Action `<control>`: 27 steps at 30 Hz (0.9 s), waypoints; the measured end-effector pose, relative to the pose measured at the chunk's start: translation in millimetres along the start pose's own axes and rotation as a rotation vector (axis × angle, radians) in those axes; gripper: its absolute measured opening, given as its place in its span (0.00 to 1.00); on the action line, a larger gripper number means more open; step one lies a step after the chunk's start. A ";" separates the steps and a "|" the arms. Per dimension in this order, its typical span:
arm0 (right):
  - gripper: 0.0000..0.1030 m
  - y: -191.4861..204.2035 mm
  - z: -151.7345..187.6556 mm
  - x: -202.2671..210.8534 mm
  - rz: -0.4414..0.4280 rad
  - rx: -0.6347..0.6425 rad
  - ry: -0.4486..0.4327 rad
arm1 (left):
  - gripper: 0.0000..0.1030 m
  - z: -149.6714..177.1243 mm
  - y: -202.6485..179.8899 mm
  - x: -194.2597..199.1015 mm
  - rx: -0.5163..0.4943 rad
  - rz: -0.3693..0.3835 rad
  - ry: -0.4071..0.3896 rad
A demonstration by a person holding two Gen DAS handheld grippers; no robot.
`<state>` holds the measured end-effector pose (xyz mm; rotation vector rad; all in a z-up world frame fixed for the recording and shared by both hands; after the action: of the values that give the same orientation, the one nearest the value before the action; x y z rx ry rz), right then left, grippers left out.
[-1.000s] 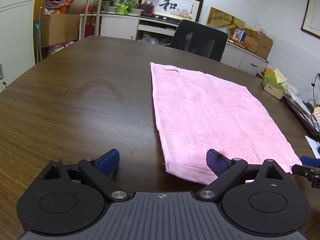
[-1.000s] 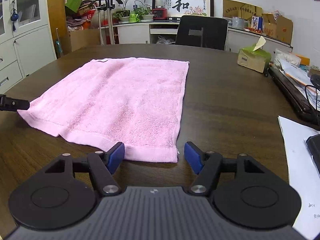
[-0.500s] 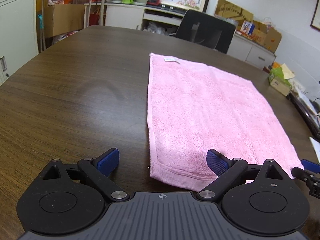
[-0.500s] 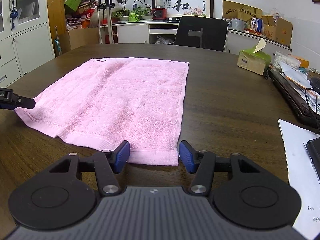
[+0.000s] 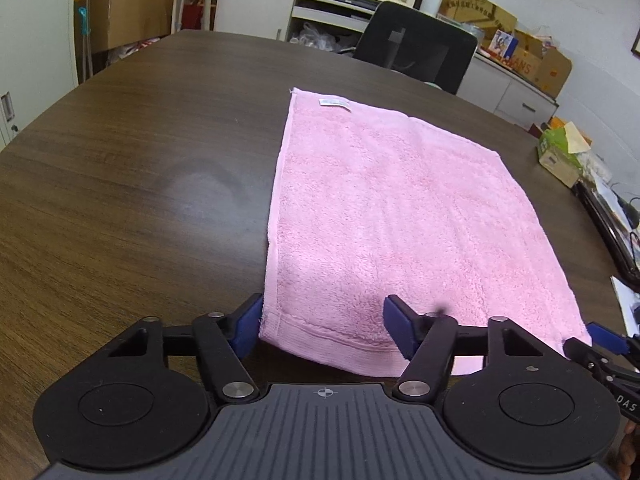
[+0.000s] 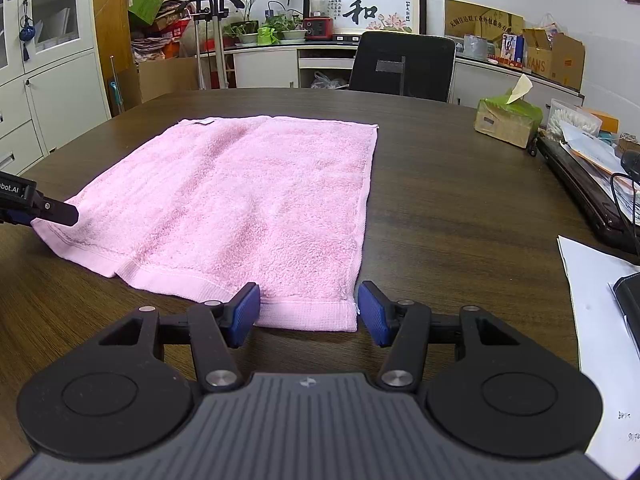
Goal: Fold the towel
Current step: 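Move both open tools to the hem of the flat pink towel, then close the left tool on the towel hem while the right tool closes beside it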
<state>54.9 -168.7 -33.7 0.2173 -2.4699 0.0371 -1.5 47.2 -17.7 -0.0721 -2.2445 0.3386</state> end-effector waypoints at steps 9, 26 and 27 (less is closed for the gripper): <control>0.31 1.2 -0.9 0.5 -0.003 -0.001 -0.007 | 0.19 -1.6 -0.9 -3.3 0.006 -0.010 0.004; 0.07 1.6 7.7 18.5 -0.002 -0.042 -0.023 | 0.02 3.1 15.7 7.4 0.108 0.158 -0.042; 0.07 1.3 8.2 19.8 -0.005 -0.047 -0.022 | 0.02 4.7 16.2 11.8 0.115 0.182 -0.046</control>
<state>34.4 -170.9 -27.9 0.2046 -2.4890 -0.0250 -13.7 63.7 -16.1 -0.2099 -2.2639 0.5719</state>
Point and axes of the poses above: each gripper's, at about its wrist camera, not at the fingertips, and x roughly against the way its jaws point, y to its left, z to its underside, the point moved 7 cm from there along -x, roughly the way its jaws point, and after that the axes turned 2 degrees about x, right-handed, at the moved point
